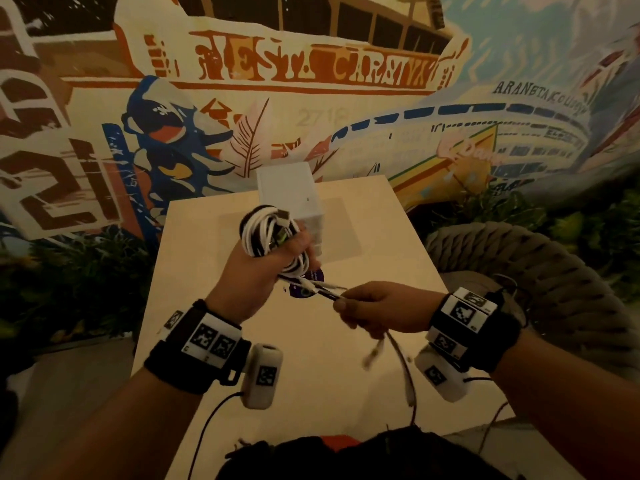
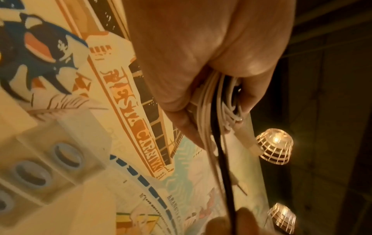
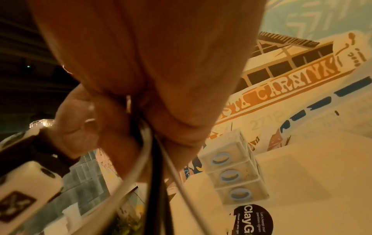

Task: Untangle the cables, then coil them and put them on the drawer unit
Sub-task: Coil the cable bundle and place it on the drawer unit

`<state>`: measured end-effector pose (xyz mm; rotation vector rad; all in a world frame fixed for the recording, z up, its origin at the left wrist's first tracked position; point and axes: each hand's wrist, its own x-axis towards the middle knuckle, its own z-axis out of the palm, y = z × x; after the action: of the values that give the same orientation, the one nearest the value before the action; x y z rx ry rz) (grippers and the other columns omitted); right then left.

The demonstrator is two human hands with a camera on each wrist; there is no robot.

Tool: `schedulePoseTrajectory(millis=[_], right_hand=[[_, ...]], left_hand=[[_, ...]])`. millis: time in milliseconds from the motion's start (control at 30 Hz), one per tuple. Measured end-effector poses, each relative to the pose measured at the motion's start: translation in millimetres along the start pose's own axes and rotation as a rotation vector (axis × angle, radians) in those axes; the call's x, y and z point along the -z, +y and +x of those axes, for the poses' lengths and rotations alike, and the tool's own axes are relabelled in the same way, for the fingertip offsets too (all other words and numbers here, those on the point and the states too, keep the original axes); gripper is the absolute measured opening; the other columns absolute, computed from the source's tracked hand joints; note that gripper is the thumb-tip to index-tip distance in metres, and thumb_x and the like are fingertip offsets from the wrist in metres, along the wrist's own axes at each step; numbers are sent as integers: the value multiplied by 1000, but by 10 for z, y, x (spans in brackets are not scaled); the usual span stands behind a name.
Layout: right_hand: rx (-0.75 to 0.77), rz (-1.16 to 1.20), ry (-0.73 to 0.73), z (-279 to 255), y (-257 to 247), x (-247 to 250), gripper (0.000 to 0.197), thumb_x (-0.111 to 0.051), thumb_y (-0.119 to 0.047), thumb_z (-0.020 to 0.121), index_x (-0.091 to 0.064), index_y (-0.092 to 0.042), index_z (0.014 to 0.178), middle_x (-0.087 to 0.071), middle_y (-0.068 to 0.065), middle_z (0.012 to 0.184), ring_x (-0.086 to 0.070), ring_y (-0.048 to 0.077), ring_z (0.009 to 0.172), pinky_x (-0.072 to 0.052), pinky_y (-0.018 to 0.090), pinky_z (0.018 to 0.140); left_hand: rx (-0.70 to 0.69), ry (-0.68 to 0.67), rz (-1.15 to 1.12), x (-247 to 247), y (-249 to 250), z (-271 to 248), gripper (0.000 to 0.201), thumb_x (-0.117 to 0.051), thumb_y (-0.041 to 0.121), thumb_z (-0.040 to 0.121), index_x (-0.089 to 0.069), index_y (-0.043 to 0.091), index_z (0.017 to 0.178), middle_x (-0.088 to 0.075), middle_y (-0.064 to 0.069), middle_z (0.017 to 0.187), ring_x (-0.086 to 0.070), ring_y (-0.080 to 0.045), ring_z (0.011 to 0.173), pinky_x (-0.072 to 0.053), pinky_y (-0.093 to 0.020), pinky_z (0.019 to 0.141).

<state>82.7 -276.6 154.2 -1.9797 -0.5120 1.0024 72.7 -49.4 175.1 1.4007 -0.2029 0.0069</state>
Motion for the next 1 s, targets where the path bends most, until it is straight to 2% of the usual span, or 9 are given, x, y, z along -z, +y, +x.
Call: schedulePoseTrajectory(millis=[100, 200, 267, 500, 633, 700, 767, 900, 1000], right_hand=[[-48, -53, 17, -38, -2, 31, 39, -43, -48, 105, -60, -19, 86, -42, -7, 64, -38, 10, 55, -41, 27, 58], [-80, -167, 36, -39, -14, 58, 33, -42, -46, 106, -63, -25, 91, -45, -7, 69, -42, 11, 59, -44, 28, 61], [-94, -151, 42, -22, 10, 68, 31, -43, -44, 106, -65, -26, 94, -46, -7, 70, -42, 12, 60, -43, 28, 61], [-98, 2, 55, 45, 47, 61, 32, -46, -32, 106, -74, -17, 100, -46, -4, 69, -39, 11, 55, -38, 26, 54], [-111, 126, 46, 68, 38, 59, 52, -28, -28, 106, -75, -7, 105, -45, 2, 69, -35, 12, 53, -34, 25, 53], [-148, 180, 45, 75, 47, 61, 63, -19, -32, 106, -76, -6, 103, -49, 3, 69, -36, 13, 53, -33, 27, 53], [-175, 233, 18, 87, 66, 70, 70, -15, -37, 105, -77, -4, 103, -54, 4, 68, -37, 14, 53, -32, 28, 53], [-205, 256, -6, 95, 45, 88, 86, -16, -62, 103, -76, 0, 104, -58, 6, 69, -39, 14, 52, -31, 27, 55], [-216, 113, 5, 115, -33, 63, 101, -11, -82, 91, -76, -4, 92, -63, 3, 71, -44, 13, 54, -36, 26, 57]], left_hand=[[18, -29, 289, 62, -53, -10, 14, -77, 25, 87, -70, 16, 96, -70, -15, 86, -70, -36, 87, -58, -54, 87], [50, -122, 587, 47, -56, -34, 11, -80, 23, 87, -71, 17, 88, -72, -2, 81, -70, -16, 79, -59, -35, 76], [51, -168, 757, 31, -48, -36, 11, -80, 28, 87, -72, 19, 87, -72, 7, 80, -68, -8, 76, -56, -28, 71], [84, -256, 958, 44, -110, -29, 16, -77, 35, 88, -74, 24, 98, -72, 8, 86, -65, -4, 81, -55, -33, 76], [74, -410, 1093, 9, -113, -27, 19, -76, 37, 89, -73, 21, 98, -66, 13, 79, -62, -6, 76, -51, -28, 70], [35, -461, 1127, -23, -116, -33, 17, -76, 38, 89, -71, 23, 95, -58, 20, 74, -58, 0, 71, -43, -16, 64], [12, -490, 1169, -39, -127, -38, 19, -74, 42, 90, -70, 24, 93, -53, 22, 71, -54, 2, 67, -37, -12, 60], [19, -572, 1289, -54, -219, -35, 20, -68, 45, 92, -71, 25, 96, -67, 12, 80, -60, -6, 73, -50, -27, 68], [41, -603, 1394, -102, -303, -74, 19, -64, 45, 92, -69, 30, 102, -71, 9, 91, -64, -11, 79, -55, -32, 71]])
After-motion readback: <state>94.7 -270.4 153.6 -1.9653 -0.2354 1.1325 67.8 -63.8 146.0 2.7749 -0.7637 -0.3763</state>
